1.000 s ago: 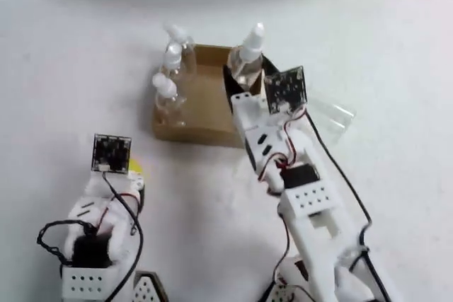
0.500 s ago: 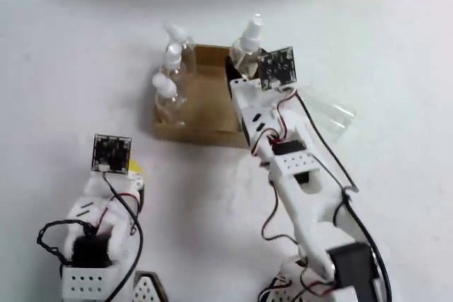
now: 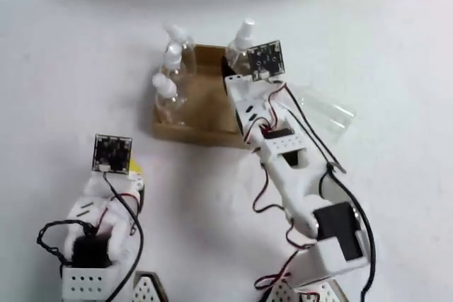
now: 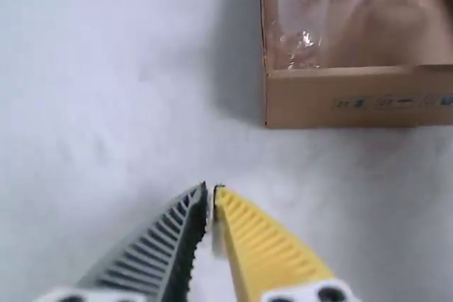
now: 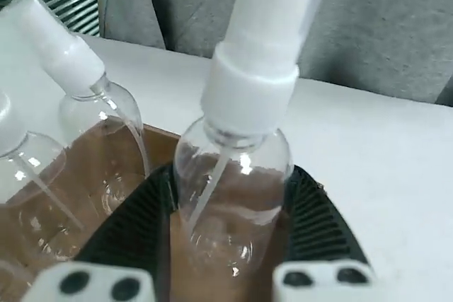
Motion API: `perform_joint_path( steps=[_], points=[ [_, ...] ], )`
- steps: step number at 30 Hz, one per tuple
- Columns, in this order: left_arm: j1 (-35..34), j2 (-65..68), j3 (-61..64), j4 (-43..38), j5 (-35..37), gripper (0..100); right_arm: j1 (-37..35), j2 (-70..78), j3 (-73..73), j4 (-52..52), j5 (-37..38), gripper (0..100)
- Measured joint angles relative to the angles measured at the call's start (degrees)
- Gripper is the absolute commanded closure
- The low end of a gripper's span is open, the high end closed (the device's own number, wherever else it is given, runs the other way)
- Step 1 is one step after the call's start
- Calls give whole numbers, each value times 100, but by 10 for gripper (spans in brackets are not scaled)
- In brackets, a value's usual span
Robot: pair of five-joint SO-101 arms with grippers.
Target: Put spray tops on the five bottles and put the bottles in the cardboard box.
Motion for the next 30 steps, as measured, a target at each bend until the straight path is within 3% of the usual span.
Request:
perform_joint_path(
  steps=[7, 30],
  points=[
    [0, 0, 0, 0, -431, 972, 97, 651, -466, 0, 0, 984],
    [0, 0, 0, 0, -457, 972, 325, 1565, -1160, -44, 413, 984]
  ],
)
